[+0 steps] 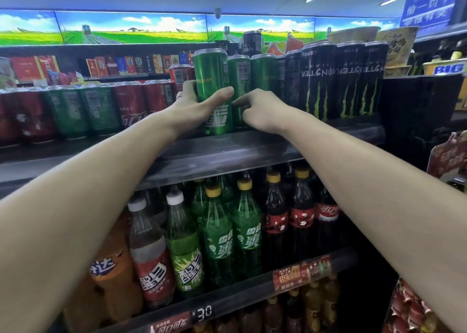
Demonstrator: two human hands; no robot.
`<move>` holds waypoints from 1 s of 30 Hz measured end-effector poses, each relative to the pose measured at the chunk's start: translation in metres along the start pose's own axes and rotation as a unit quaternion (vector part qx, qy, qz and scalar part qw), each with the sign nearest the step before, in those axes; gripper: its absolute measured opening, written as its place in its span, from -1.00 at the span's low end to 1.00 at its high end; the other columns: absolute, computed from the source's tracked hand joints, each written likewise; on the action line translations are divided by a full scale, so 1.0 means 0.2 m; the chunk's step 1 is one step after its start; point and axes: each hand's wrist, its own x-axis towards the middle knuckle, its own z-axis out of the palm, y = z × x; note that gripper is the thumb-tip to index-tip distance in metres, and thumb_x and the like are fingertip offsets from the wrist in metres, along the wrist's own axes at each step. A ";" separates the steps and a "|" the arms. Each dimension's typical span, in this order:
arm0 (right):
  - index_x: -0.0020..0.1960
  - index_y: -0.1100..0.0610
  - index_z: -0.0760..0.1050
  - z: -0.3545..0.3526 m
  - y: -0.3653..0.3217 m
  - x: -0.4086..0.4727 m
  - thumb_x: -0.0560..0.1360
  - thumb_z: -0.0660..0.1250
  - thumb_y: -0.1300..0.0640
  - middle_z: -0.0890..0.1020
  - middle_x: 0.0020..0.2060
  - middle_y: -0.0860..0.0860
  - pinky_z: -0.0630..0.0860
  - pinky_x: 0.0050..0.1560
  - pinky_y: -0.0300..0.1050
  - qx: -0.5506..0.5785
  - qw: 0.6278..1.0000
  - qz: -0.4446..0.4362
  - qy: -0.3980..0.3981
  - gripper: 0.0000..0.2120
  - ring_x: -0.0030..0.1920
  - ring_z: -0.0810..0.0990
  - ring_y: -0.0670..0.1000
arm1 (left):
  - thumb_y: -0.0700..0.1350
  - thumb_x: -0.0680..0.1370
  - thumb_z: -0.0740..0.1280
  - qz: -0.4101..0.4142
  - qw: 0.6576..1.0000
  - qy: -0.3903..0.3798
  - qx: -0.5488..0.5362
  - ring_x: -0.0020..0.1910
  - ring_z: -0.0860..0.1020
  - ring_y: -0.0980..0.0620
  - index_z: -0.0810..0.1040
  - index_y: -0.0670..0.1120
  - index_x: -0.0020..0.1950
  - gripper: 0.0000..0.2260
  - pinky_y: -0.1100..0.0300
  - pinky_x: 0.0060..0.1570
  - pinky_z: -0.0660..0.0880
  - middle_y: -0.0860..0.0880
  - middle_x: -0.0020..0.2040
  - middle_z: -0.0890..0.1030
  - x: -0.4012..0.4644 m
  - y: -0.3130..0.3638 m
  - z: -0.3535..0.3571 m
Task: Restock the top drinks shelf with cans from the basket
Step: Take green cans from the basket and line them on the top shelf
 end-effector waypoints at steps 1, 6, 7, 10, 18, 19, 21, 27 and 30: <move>0.48 0.03 0.46 0.00 0.00 0.01 0.56 0.15 0.29 0.49 0.44 0.13 0.43 0.24 -0.18 -0.003 1.000 0.001 0.002 -0.48 0.39 0.50 0.14 | 0.57 0.37 0.30 0.002 1.000 -0.002 -0.005 0.45 0.42 -0.08 0.08 0.04 0.64 0.02 0.06 0.35 0.30 -0.08 0.51 0.39 0.00 0.01 0.00; 0.46 0.02 0.49 0.02 0.00 0.01 0.54 0.18 0.25 0.55 0.38 0.14 0.52 0.27 -0.09 -0.015 1.000 -0.004 0.010 -0.50 0.31 0.55 0.15 | 0.38 0.56 0.28 0.018 1.000 -0.004 -0.016 0.28 0.39 0.06 0.03 -0.03 0.67 -0.14 0.16 0.23 0.25 0.03 0.43 0.39 0.01 0.01 0.02; 0.46 0.02 0.49 0.02 0.00 0.00 0.54 0.19 0.24 0.55 0.37 0.14 0.52 0.26 -0.09 -0.016 1.000 -0.005 0.010 -0.50 0.31 0.55 0.15 | 0.36 0.57 0.29 0.020 1.000 -0.006 -0.018 0.27 0.40 0.07 0.04 -0.04 0.67 -0.16 0.19 0.22 0.25 0.03 0.41 0.41 0.00 0.02 0.02; 0.43 0.04 0.51 0.01 0.00 -0.01 0.53 0.22 0.26 0.57 0.32 0.12 0.52 0.17 -0.15 0.012 0.999 -0.014 0.042 -0.51 0.30 0.55 0.14 | 0.33 0.59 0.29 0.025 0.999 -0.006 -0.028 0.29 0.43 0.09 0.07 -0.05 0.66 -0.19 0.22 0.20 0.26 0.06 0.34 0.43 0.00 0.02 0.01; 0.57 0.04 0.27 -0.06 -0.03 -0.03 0.49 0.36 0.17 0.52 0.37 0.09 0.49 0.27 -0.04 0.101 0.995 0.000 -0.002 -0.33 0.27 0.55 0.07 | 0.42 0.40 0.41 0.042 0.998 0.033 -0.030 0.14 0.63 0.04 0.39 0.01 0.36 -0.29 -0.01 0.25 0.53 0.03 0.19 0.62 -0.01 0.01 -0.02; 0.59 0.05 0.24 -0.06 -0.04 -0.03 0.50 0.37 0.18 0.49 0.40 0.10 0.48 0.26 -0.05 0.104 0.995 0.004 -0.009 -0.31 0.30 0.53 0.08 | 0.43 0.37 0.39 0.053 0.998 0.035 -0.032 0.13 0.65 0.02 0.45 0.03 0.34 -0.30 -0.05 0.26 0.55 0.03 0.17 0.66 -0.01 0.01 -0.03; 0.59 0.08 0.22 -0.07 -0.05 -0.04 0.50 0.38 0.21 0.47 0.37 0.09 0.45 0.18 -0.08 0.126 0.992 0.013 -0.005 -0.29 0.28 0.50 0.07 | 0.37 0.41 0.37 0.073 0.997 0.028 -0.025 0.09 0.67 -0.01 0.57 0.05 0.26 -0.44 -0.03 0.20 0.57 0.03 0.10 0.71 -0.03 0.02 -0.04; 0.59 0.13 0.14 -0.07 -0.04 -0.04 0.39 0.41 0.16 0.52 0.28 0.13 0.53 0.27 0.09 0.182 0.982 0.050 0.020 -0.16 0.26 0.54 0.14 | 0.12 0.61 0.37 0.117 0.992 0.018 -0.054 -0.11 0.66 0.10 0.64 0.01 0.04 -0.80 0.18 -0.04 0.57 0.03 -0.07 0.72 -0.06 0.03 -0.03; 0.58 0.08 0.13 -0.07 -0.03 -0.06 0.41 0.45 0.06 0.49 0.28 0.09 0.50 0.28 0.08 0.167 0.983 0.052 0.045 -0.16 0.24 0.52 0.10 | 0.07 0.67 0.34 0.159 0.987 0.004 -0.034 -0.08 0.68 0.24 0.61 0.06 0.07 -0.88 0.27 0.02 0.59 0.10 -0.03 0.72 -0.03 0.01 -0.03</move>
